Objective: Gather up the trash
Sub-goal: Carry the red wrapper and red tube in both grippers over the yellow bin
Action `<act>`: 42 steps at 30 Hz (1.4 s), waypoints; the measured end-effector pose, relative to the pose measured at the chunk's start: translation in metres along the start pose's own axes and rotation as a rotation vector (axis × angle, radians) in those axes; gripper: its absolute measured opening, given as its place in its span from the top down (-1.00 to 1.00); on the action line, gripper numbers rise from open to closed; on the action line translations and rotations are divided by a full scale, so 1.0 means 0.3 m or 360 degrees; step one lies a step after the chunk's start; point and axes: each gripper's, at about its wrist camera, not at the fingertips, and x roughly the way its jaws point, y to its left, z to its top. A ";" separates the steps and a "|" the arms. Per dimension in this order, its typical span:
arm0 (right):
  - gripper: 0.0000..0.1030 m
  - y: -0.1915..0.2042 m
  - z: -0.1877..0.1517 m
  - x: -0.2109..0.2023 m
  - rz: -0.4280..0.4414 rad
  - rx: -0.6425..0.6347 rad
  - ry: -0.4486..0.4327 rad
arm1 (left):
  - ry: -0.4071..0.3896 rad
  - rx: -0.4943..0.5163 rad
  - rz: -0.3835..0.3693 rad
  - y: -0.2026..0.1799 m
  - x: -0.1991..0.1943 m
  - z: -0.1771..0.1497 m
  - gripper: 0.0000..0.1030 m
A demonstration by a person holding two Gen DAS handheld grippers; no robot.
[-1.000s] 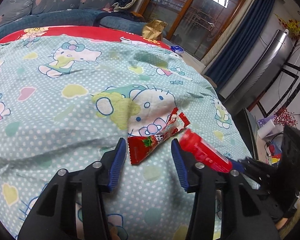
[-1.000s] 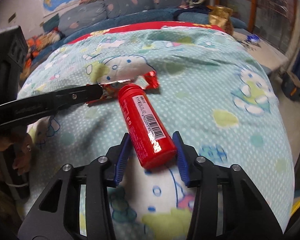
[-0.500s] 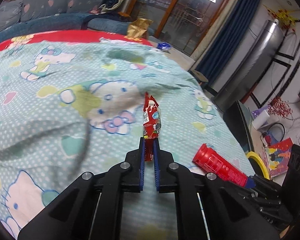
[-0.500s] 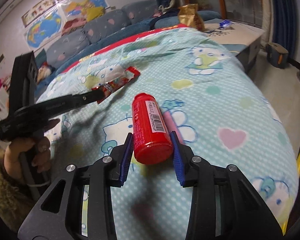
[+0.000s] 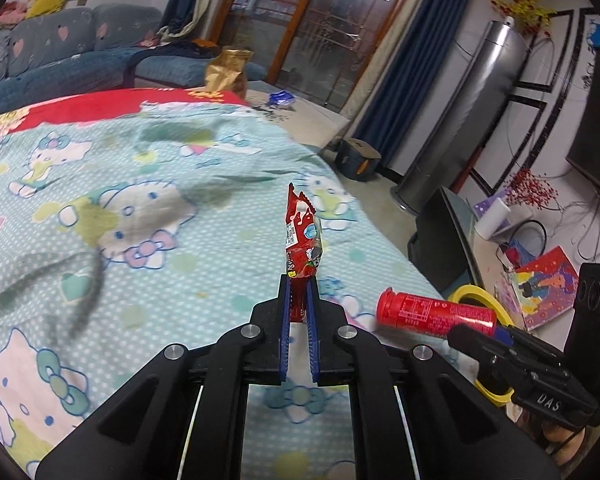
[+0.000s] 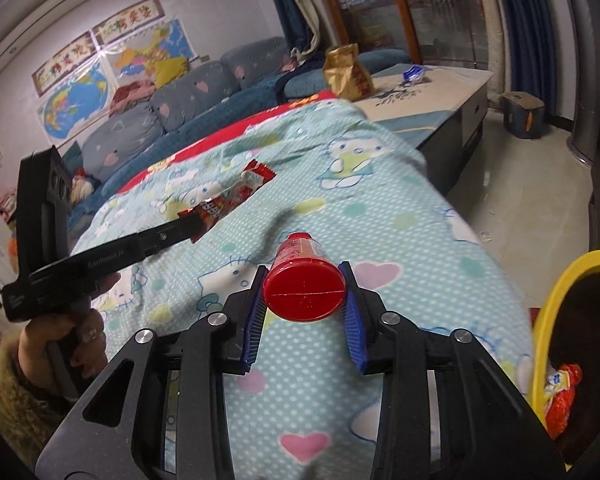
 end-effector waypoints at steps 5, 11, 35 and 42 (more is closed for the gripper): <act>0.45 -0.038 0.004 -0.053 -0.0045 0.0028 -0.0051 | -0.0003 0.0058 -0.0040 -0.069 -0.002 0.000 0.85; 0.45 -0.081 0.005 -0.105 -0.0098 0.0060 -0.0097 | 0.0000 0.0127 -0.0096 -0.151 -0.002 -0.009 0.85; 0.45 -0.259 -0.018 -0.272 -0.0305 0.0196 -0.0223 | 0.0029 0.0337 -0.0246 -0.368 0.006 -0.044 0.85; 0.45 -0.326 -0.029 -0.334 -0.0390 0.0263 -0.0256 | 0.0040 0.0393 -0.0285 -0.425 0.017 -0.052 0.85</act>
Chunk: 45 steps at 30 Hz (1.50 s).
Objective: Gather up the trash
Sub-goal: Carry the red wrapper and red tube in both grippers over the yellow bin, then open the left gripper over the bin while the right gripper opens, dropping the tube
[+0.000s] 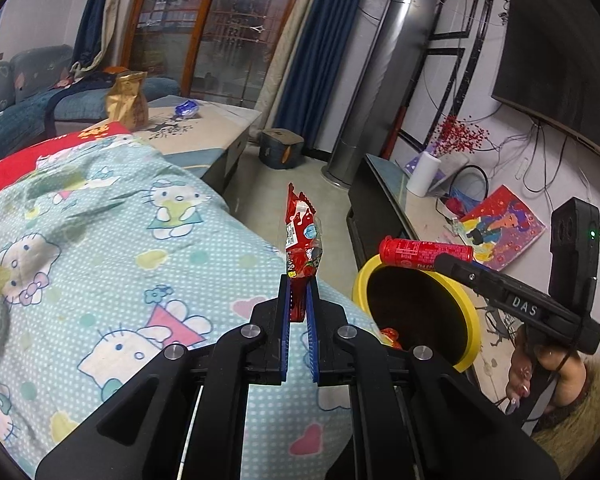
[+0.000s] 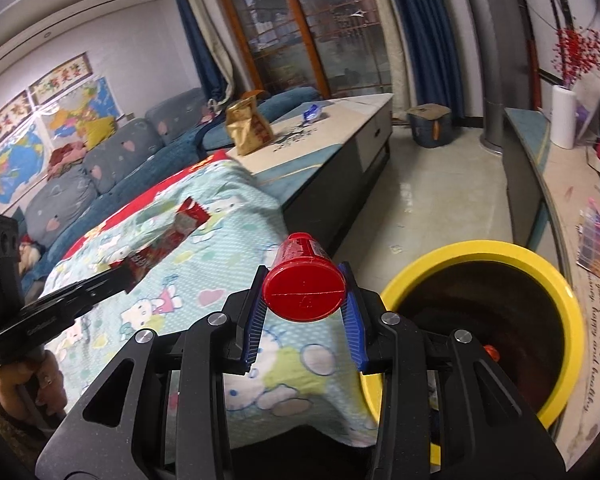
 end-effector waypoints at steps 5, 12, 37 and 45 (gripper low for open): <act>0.45 -0.065 -0.001 -0.032 -0.0061 0.0035 -0.0020 | 0.0012 0.0044 -0.0025 -0.043 0.008 -0.002 0.85; 0.45 -0.159 -0.012 -0.067 -0.0160 0.0082 -0.0032 | 0.0036 0.0118 -0.0071 -0.115 0.030 -0.012 0.85; 0.45 -0.399 -0.046 -0.104 -0.0373 0.0247 -0.0013 | 0.0151 0.0321 -0.0216 -0.339 0.146 -0.070 0.85; 0.45 -0.453 -0.057 -0.112 -0.0413 0.0320 -0.0005 | 0.0216 0.0358 -0.0268 -0.405 0.218 -0.100 0.85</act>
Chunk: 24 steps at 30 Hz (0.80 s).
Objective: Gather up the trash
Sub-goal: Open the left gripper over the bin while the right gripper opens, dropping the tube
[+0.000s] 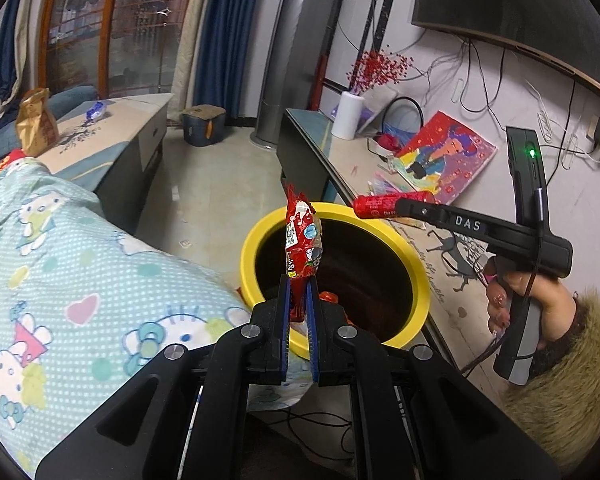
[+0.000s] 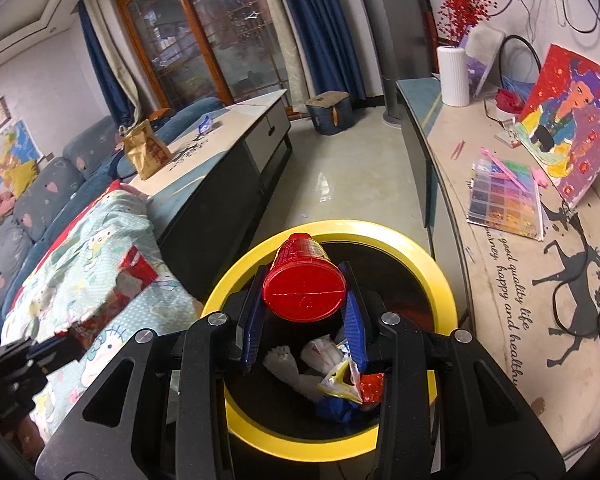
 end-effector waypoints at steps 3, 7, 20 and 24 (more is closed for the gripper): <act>0.45 -0.021 0.000 0.001 -0.0017 0.0028 0.0004 | 0.0020 0.0026 -0.0016 -0.022 0.029 -0.006 0.85; 0.45 -0.045 0.000 0.003 -0.0027 0.0056 0.0013 | 0.0045 0.0063 -0.0035 -0.051 0.064 -0.008 0.85; 0.45 -0.102 -0.004 0.021 -0.0032 0.0114 0.0063 | 0.0152 0.0114 -0.0062 -0.107 0.194 -0.013 0.85; 0.39 -0.125 -0.011 0.040 0.0001 0.0161 0.0135 | 0.0165 0.0133 -0.0057 -0.118 0.230 -0.007 0.81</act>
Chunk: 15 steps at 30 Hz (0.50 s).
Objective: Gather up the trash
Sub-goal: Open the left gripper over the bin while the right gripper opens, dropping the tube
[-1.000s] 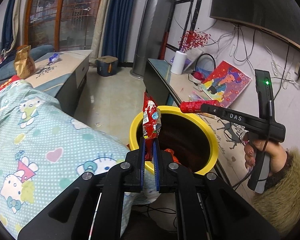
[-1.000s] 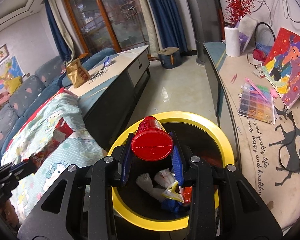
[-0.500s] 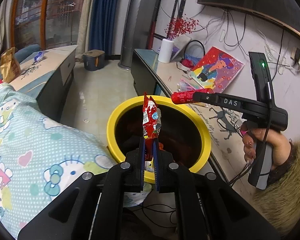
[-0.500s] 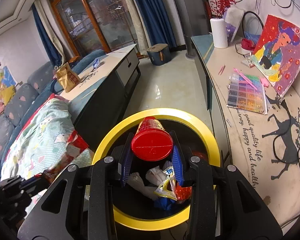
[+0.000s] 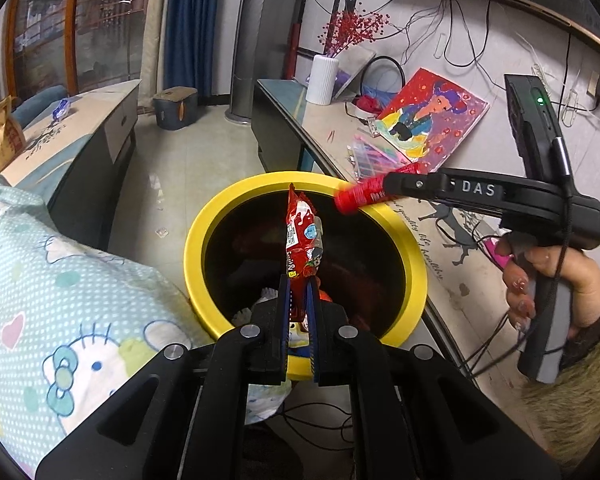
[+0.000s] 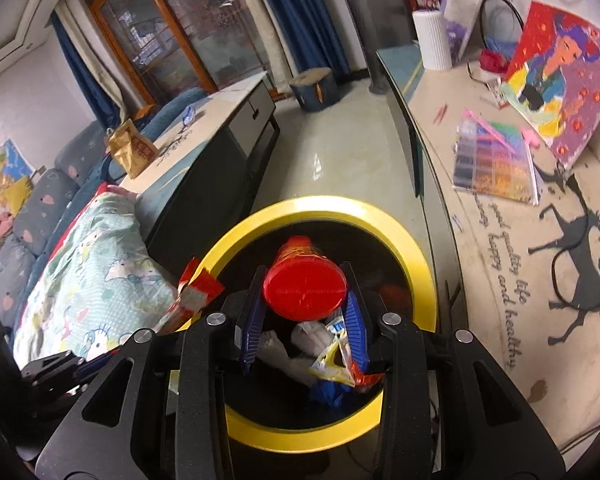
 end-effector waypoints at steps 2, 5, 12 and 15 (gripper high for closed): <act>0.34 -0.008 -0.002 -0.001 -0.0015 0.0022 0.0007 | 0.0022 0.0002 0.0005 -0.001 0.020 0.006 0.45; 0.18 -0.012 0.004 -0.023 -0.0029 0.0040 -0.0014 | 0.0006 -0.0013 0.0029 0.006 0.010 0.007 -0.08; -0.30 0.034 -0.009 -0.145 -0.0046 -0.0012 -0.0119 | -0.0086 -0.0065 0.0146 0.057 -0.099 0.006 -0.61; -0.50 0.072 -0.042 -0.207 -0.0002 -0.0030 -0.0155 | -0.0145 -0.0121 0.0215 0.090 -0.161 0.002 -0.72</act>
